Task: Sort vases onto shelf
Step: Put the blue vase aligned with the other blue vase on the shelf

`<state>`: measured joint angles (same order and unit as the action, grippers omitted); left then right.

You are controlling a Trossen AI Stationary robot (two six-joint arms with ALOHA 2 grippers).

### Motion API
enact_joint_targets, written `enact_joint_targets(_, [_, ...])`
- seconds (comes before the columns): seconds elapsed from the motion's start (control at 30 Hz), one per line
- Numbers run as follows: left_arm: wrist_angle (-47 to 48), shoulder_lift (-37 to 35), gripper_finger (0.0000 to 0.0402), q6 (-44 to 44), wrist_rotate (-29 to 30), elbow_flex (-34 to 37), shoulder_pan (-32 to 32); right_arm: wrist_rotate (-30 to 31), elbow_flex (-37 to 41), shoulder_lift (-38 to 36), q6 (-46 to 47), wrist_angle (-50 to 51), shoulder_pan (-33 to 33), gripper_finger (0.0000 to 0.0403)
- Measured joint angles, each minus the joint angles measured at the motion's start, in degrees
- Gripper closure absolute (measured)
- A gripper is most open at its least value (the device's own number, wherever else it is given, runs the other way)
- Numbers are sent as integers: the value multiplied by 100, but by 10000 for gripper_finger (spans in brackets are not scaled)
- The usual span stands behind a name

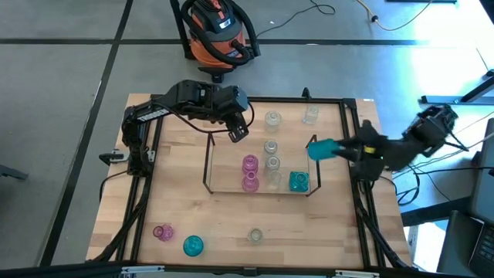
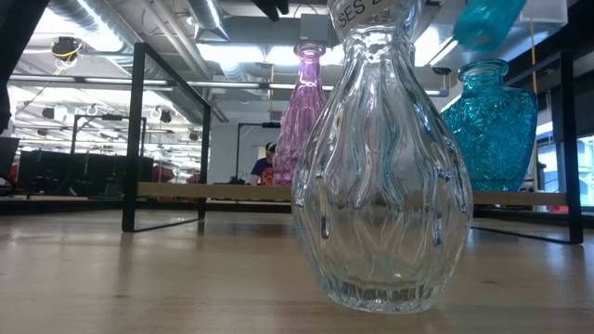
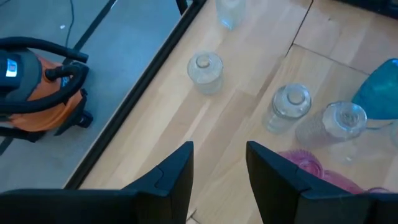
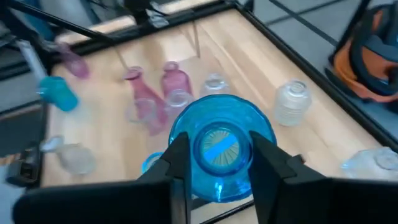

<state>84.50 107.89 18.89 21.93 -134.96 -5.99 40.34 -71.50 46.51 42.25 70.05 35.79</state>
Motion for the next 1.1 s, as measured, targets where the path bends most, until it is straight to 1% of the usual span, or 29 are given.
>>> enact_joint_targets(0.1, [-56,1,262,-10,-4,0,-43,-838,0,197,-849,-367,-1185,318])
enact_joint_targets(0.2, [-114,1,262,-12,-7,0,-101,-1983,0,541,-1533,-493,-2359,318])
enact_joint_targets(0.27, [-171,1,262,-11,-28,0,-133,-2643,3,833,-2014,-513,-3016,318])
enact_joint_targets(0.33, [-180,1,262,-17,-30,0,-150,-3089,7,1107,-2396,-630,-3486,318])
enact_joint_targets(0.43, [-180,1,262,-64,-38,0,-150,-3382,4,1443,-2896,-787,-3972,318])
enact_joint_targets(0.57, [-178,1,262,-109,-87,0,-150,-3615,2,1931,-3339,-814,-4198,318])
enact_joint_targets(0.8, [-176,1,262,-112,-60,0,-150,-3834,17,2601,-3826,-819,-4178,318])
enact_joint_targets(0.9, [-172,1,262,-115,-56,0,-150,-3964,265,2646,-3796,-978,-4181,318])
enact_joint_targets(1.0, [-163,1,262,-117,-44,0,-135,-4172,674,2636,-3479,-1256,-4181,318])
enact_joint_targets(1.1, [-162,1,262,-134,-36,0,-133,-4149,993,2564,-3300,-1506,-4181,318])
